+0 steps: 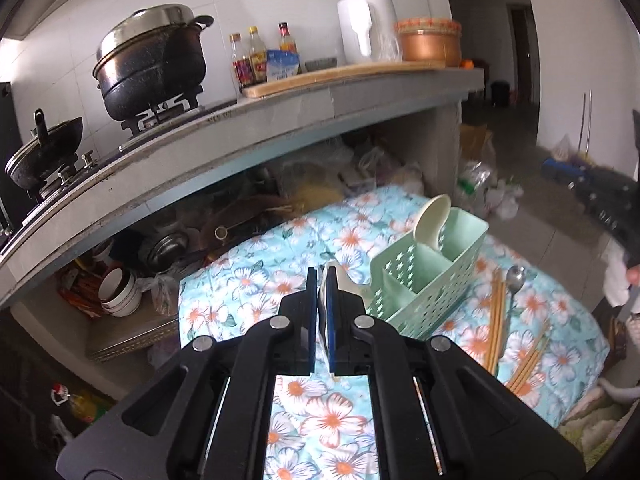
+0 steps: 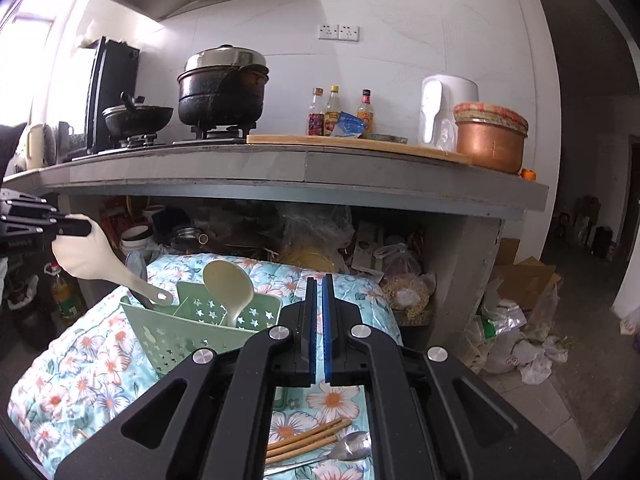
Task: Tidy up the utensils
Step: 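Lift the metal spoon with the right gripper while the left gripper holds the paddle above the holder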
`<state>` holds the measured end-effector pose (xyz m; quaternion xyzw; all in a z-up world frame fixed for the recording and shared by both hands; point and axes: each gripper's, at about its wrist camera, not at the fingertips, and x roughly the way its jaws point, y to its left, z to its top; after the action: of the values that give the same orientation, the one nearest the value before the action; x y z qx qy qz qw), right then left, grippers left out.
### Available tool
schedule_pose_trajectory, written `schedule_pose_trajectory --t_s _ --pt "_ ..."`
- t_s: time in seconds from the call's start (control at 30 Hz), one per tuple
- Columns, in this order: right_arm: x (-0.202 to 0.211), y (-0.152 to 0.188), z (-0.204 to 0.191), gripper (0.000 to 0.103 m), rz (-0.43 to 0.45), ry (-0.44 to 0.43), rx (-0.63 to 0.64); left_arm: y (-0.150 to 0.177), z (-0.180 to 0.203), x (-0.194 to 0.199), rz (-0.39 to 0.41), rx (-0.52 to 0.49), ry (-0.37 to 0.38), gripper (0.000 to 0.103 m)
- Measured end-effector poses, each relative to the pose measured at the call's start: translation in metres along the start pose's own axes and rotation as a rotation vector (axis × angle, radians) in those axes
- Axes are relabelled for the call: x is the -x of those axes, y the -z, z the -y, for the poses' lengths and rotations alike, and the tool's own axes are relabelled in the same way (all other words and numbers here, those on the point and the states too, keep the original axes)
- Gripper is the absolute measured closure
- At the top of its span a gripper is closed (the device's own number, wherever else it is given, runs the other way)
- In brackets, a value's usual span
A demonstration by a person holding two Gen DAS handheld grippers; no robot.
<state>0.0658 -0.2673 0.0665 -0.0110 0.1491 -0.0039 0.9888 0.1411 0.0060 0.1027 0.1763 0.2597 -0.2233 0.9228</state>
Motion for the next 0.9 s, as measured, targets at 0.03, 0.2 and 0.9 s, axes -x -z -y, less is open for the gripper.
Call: schedule_pose_trajectory --t_s 0.03,0.2,0.9 --pt "-0.001 0.002 0.006 0.1 -0.013 -0.002 -0.023 -0.001 0.0 -0.002 -0.005 -0.005 -0.003 0.1" --pt "-0.019 0.025 0.058 0.098 -0.154 -0.085 -0.258 -0.002 0.003 -0.003 -0.005 -0.01 -0.006 0.1" --pt "-0.128 0.172 0.136 0.077 -0.632 -0.224 -0.945 0.002 0.002 -0.017 -0.034 0.016 -0.003 0.1"
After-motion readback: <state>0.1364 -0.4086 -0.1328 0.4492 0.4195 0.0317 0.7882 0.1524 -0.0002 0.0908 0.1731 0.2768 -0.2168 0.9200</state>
